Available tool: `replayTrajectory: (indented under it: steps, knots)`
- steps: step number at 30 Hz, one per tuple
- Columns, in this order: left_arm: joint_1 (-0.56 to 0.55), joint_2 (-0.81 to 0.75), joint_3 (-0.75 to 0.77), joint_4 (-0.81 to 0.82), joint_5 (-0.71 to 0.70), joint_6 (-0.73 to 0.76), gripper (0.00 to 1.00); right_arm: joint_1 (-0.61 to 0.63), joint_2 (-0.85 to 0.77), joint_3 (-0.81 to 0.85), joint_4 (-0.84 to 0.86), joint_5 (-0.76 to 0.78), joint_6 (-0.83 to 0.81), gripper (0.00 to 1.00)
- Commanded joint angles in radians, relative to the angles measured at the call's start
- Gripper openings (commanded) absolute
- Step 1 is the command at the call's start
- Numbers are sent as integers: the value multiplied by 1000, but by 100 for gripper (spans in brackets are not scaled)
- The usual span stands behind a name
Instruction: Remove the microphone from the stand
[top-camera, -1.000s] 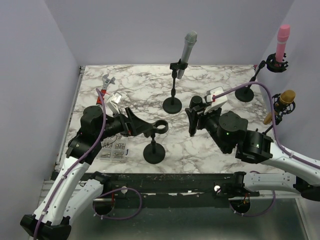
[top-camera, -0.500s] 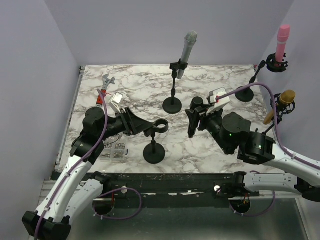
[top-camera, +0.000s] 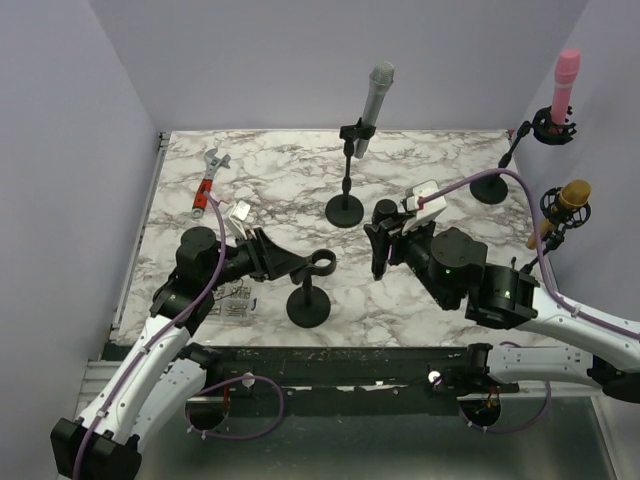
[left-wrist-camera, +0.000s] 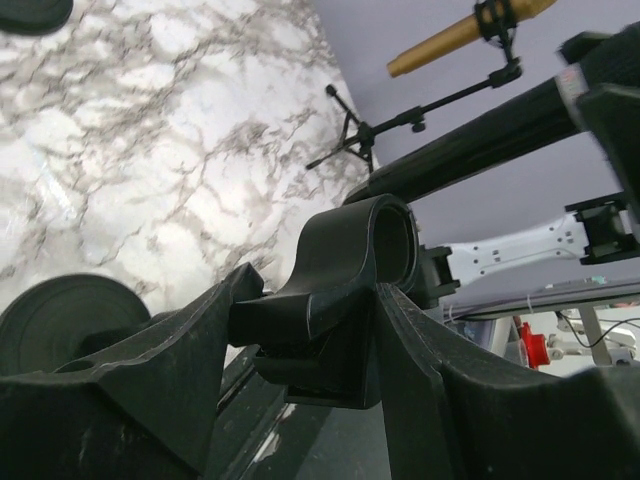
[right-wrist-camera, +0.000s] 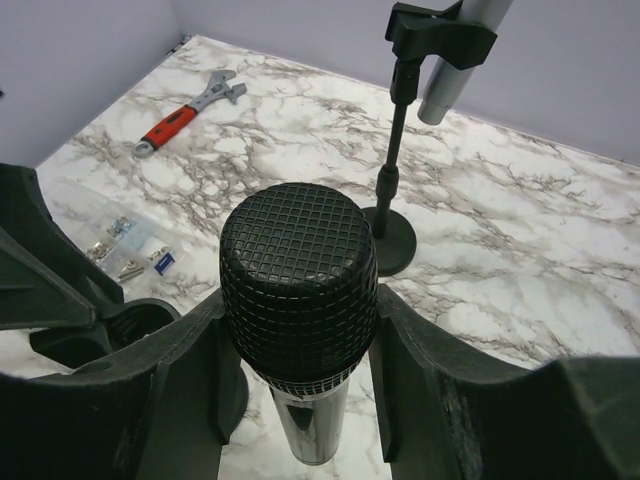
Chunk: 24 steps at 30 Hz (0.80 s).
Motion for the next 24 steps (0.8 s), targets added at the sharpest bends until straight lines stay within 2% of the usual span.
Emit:
replayTrajectory:
  steps: [1, 8, 10, 15, 17, 19, 24]
  knots:
    - [4, 43, -88, -126, -68, 95, 40, 3, 4, -14, 44, -20, 17, 1]
    - [4, 68, -101, -107, -58, 102, 39, 2, 8, -23, 49, -26, 18, 1]
    - [4, 68, -85, -118, -52, 115, 49, 3, 8, -24, 49, -26, 17, 1]
    - [5, 52, -27, -144, -44, 156, 84, 3, 8, -39, 53, -25, 20, 1]
    - [5, 48, -1, -147, -32, 171, 94, 3, 6, -44, 53, -27, 22, 1]
    - [4, 49, 27, -158, -21, 196, 99, 3, 5, -48, 53, -27, 26, 1]
    - [5, 57, 112, -254, -19, 327, 99, 2, -11, -59, 52, -20, 32, 1]
